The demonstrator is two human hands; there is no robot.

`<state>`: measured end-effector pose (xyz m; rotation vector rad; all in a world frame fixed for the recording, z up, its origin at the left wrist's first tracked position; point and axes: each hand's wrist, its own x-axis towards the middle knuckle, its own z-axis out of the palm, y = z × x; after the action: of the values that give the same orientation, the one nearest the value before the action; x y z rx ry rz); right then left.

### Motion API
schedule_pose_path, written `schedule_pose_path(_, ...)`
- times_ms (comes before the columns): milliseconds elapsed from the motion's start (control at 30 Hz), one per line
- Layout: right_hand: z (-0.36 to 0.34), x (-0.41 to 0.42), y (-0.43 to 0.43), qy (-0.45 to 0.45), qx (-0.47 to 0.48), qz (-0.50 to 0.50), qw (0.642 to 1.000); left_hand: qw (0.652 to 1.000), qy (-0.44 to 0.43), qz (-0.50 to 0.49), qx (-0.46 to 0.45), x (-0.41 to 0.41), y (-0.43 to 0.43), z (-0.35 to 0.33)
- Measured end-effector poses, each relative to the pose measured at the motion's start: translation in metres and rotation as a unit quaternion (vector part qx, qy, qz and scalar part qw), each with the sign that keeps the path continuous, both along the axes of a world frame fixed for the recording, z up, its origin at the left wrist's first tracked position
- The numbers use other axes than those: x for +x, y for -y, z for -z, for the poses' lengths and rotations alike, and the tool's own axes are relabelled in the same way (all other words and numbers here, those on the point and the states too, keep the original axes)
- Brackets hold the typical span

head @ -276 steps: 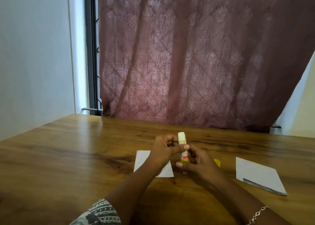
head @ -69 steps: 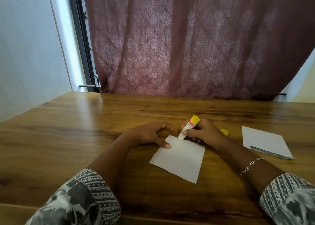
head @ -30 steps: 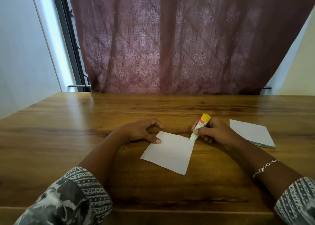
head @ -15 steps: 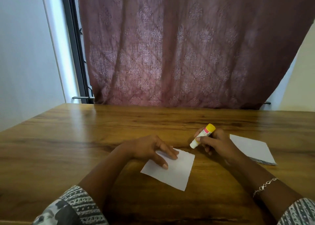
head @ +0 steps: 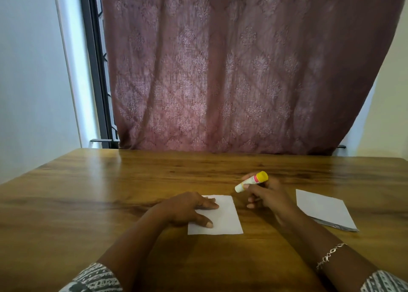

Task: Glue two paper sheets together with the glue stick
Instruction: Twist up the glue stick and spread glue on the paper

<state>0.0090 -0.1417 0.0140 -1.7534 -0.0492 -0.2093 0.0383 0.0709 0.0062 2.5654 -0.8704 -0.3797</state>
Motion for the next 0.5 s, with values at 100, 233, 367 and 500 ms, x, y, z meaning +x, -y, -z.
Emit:
schedule_pose_path(100, 0.0, 0.01, -0.008, -0.005, -0.034, 0.015, 0.999, 1.0, 0.013, -0.017, 0.012, 0.005, -0.001, 0.002)
schedule_pose_path(233, 0.005, 0.025, -0.017, 0.009, -0.101, 0.054, 0.993, 1.0, 0.003, -0.024, 0.002, 0.007, 0.0, 0.002)
schedule_pose_path(367, 0.008, 0.037, -0.021, 0.018, -0.151, 0.068, 0.986, 1.0, 0.01, -0.016, 0.0, 0.007, 0.001, 0.002)
schedule_pose_path(500, 0.011, 0.046, -0.023, 0.03, -0.191, 0.062, 0.979, 1.0, 0.014, -0.013, 0.005, 0.008, 0.001, 0.001)
